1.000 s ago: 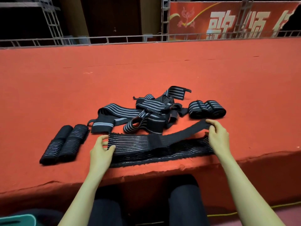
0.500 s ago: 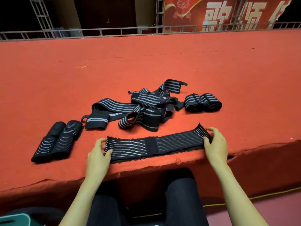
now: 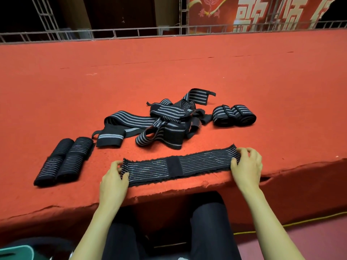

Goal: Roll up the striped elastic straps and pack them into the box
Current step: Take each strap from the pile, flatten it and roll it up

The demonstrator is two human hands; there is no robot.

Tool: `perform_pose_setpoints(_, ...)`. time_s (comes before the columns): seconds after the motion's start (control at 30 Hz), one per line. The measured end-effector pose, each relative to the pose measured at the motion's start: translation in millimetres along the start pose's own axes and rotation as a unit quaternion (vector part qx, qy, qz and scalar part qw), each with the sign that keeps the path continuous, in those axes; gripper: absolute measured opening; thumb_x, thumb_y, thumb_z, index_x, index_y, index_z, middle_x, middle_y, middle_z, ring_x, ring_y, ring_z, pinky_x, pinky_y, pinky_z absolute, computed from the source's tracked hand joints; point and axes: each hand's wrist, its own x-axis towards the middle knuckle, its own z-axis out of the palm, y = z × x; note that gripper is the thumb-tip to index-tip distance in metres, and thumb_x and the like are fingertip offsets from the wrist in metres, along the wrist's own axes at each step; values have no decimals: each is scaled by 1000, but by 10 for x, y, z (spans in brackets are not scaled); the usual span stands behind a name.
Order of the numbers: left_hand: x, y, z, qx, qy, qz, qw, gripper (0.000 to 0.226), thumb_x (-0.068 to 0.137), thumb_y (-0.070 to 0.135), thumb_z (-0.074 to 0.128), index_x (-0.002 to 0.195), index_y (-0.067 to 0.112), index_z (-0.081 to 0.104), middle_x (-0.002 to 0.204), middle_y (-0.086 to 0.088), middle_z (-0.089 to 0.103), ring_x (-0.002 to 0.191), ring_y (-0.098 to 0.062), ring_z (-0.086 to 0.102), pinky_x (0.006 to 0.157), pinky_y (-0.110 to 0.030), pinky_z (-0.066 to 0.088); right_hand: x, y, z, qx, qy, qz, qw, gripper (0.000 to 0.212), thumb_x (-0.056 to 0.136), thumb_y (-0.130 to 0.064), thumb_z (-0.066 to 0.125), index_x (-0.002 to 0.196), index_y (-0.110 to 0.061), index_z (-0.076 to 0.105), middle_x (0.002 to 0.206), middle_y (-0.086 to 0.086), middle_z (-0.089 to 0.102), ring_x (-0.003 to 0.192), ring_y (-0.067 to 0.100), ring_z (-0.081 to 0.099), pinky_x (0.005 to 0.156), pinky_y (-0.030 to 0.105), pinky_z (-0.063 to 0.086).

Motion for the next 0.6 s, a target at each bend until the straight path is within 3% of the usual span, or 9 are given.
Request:
perform_pose_setpoints(0.13,2,4,-9,-4,0,-6,1000,35,86,10,61,120,12,54,111,-10,66,103,-32,60,87,-39,43,-61,-255,106,28,-27,-120,992,22,80,-7,67,101,-2,65,103,16,60,106,38,51,95,44,38)
perform_pose_setpoints(0.33,18,0,-40,-21,13,-37,999,21,88,19,62,107,11,61,80,5,59,84,-20,59,77,-31,41,-399,-913,354,126,-231,-259,930,18,89,-20,62,103,-11,65,107,4,61,107,23,52,96,32,39)
perform_pose_setpoints(0.5,38,-56,-77,-31,13,-38,999,16,86,15,63,103,13,63,73,11,58,78,-19,61,76,-30,43,-604,-1345,548,111,-311,-374,867,37,89,-36,61,120,-15,60,123,2,55,119,21,46,108,40,31)
perform_pose_setpoints(0.6,51,-70,-91,-32,12,-39,999,14,86,14,63,100,15,62,72,12,58,75,-19,59,72,-28,39,-630,-1499,586,78,-355,-397,843,56,88,-49,59,137,-25,46,142,-1,40,136,17,28,117,47,10)
